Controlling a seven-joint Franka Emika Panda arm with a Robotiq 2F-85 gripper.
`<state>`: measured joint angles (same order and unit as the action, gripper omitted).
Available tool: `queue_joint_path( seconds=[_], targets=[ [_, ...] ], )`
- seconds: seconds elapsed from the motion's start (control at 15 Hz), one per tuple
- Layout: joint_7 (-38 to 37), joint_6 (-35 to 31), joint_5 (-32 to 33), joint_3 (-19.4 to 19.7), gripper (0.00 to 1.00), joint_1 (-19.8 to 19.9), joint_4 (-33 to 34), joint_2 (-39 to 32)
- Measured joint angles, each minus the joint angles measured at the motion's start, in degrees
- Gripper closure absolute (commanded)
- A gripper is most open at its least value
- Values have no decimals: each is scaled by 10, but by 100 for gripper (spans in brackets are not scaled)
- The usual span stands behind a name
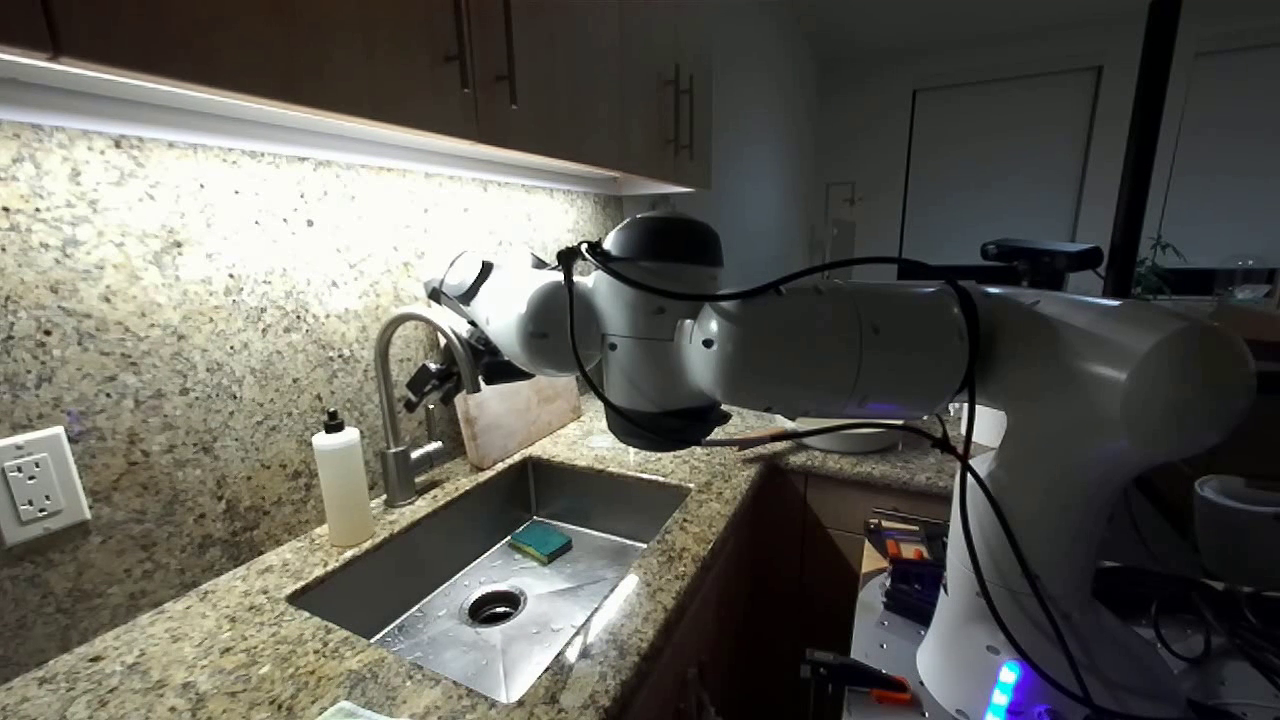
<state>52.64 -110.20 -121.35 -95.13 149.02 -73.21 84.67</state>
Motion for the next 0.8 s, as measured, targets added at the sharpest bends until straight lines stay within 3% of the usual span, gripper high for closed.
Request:
queue_joint_path(
  seconds=[0.8],
  targets=[
    [0, 1, -12, -4, 0, 0, 12, 0]
  ],
)
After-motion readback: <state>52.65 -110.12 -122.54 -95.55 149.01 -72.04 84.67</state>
